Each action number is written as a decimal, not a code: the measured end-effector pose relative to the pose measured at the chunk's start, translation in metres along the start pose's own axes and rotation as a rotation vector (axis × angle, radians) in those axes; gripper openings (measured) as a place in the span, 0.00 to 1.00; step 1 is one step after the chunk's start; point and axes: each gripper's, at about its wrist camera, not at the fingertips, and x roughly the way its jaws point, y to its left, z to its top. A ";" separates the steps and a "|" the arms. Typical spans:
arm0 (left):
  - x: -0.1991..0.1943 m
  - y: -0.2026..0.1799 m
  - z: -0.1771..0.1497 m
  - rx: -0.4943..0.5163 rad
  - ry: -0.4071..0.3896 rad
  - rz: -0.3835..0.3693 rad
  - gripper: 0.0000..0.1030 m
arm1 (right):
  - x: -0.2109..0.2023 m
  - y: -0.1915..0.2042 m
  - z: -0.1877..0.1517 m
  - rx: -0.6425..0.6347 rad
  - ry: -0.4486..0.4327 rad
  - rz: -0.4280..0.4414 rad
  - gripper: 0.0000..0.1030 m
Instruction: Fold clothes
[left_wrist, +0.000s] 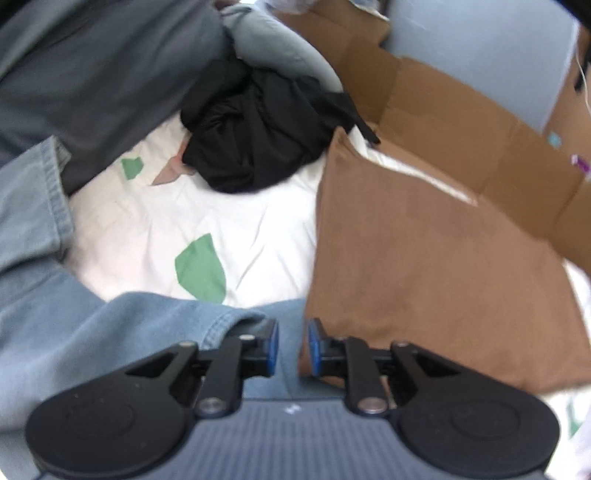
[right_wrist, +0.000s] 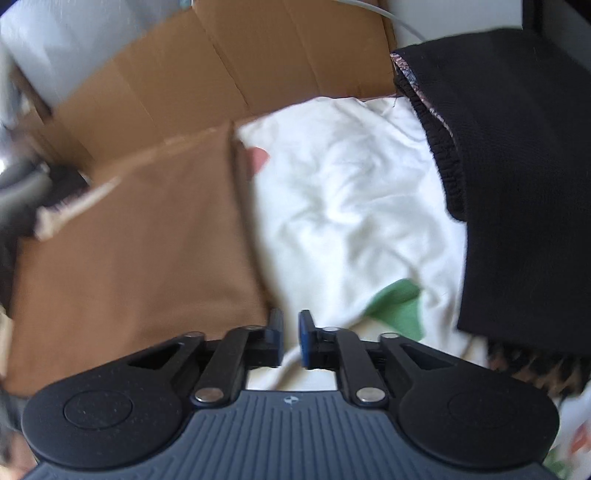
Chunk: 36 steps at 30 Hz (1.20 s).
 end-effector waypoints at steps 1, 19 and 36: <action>-0.002 -0.002 -0.001 -0.023 0.000 -0.009 0.21 | -0.001 0.000 -0.002 0.021 -0.002 0.022 0.33; 0.042 0.026 -0.042 -0.630 0.110 -0.226 0.37 | 0.044 -0.025 -0.050 0.550 0.101 0.277 0.41; 0.046 0.054 -0.047 -0.778 0.061 -0.349 0.14 | 0.042 -0.044 -0.054 0.720 -0.002 0.291 0.07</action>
